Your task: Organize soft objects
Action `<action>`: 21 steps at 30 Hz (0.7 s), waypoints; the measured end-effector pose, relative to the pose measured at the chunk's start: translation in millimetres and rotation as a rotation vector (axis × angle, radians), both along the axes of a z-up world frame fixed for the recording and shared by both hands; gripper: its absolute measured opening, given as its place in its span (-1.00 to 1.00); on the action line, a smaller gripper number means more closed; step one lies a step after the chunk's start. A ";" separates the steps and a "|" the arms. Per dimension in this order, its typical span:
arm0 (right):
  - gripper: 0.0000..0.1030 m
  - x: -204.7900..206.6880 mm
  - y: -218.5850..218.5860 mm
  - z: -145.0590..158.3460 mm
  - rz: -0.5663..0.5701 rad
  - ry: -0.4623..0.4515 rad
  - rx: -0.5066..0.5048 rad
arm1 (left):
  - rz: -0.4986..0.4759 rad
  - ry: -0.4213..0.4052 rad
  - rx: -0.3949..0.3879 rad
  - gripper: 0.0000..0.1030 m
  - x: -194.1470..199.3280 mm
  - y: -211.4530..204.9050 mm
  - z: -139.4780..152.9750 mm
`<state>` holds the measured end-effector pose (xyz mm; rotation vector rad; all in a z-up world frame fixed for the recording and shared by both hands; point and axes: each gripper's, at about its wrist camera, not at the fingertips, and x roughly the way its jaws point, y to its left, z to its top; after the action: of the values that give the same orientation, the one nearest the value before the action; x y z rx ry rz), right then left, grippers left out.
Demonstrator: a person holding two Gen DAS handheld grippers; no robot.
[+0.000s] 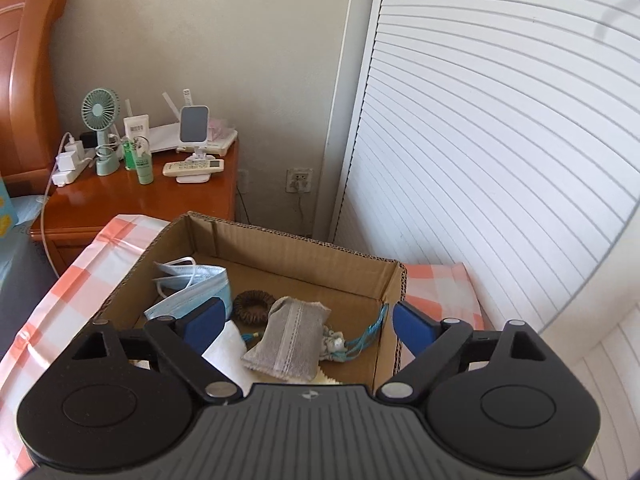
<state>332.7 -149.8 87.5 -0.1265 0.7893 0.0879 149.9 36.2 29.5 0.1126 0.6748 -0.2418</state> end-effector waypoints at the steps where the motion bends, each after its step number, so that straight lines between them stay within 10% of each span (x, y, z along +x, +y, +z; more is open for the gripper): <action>1: 0.87 -7.6 -0.3 2.9 0.005 -0.007 0.005 | 0.001 0.000 0.000 0.99 -1.2 0.1 0.6; 21: 1.00 -143.9 -17.8 -36.4 -0.088 -0.029 0.127 | 0.011 -0.007 0.012 0.99 -16.8 5.2 5.7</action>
<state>188.8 -167.6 51.1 0.0274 0.7571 0.0532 133.1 41.4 35.2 0.1215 0.6696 -0.2266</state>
